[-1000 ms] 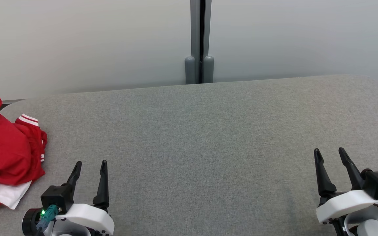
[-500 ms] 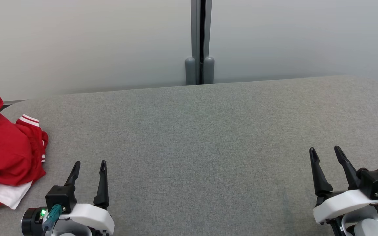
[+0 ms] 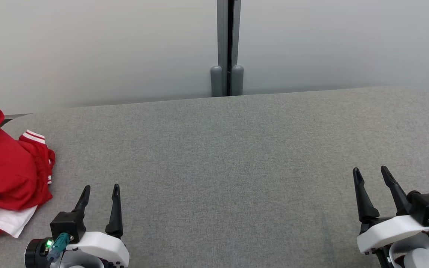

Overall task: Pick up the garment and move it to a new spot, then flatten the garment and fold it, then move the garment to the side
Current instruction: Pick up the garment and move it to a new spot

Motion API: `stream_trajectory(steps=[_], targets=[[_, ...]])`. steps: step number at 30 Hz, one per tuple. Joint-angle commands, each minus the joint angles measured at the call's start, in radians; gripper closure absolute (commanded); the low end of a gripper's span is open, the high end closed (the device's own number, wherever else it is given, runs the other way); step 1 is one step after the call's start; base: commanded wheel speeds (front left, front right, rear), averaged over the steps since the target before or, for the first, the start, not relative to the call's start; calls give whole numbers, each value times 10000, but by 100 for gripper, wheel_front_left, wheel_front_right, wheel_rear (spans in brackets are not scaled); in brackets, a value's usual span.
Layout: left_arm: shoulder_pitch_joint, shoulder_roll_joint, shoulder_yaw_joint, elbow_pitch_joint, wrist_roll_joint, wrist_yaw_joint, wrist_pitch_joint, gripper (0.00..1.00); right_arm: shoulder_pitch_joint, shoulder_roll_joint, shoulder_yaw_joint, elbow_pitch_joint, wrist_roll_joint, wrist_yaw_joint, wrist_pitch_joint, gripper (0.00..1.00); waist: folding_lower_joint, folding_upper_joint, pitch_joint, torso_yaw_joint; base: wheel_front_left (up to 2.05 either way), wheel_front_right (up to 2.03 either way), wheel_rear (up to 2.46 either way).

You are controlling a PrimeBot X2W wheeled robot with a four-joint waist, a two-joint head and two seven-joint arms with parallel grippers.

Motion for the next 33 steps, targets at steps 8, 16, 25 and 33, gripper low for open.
stream_trajectory(steps=[8,16,25,33], targets=[[-242,21,34,104,-73,41,-50,0,19,-100,8,5,-94,4,5,0,0,0,32,129,0,0,0],[-463,20,88,119,-108,84,-50,0,49,-132,11,-323,-207,4,119,0,0,0,114,797,0,0,0],[-522,34,272,-13,-203,186,-34,0,129,-73,182,-1000,-300,4,441,0,0,0,222,2394,0,0,0],[-403,72,517,-151,-226,219,-36,0,175,-43,354,-1497,-440,2,730,0,0,0,310,3666,0,0,0]])
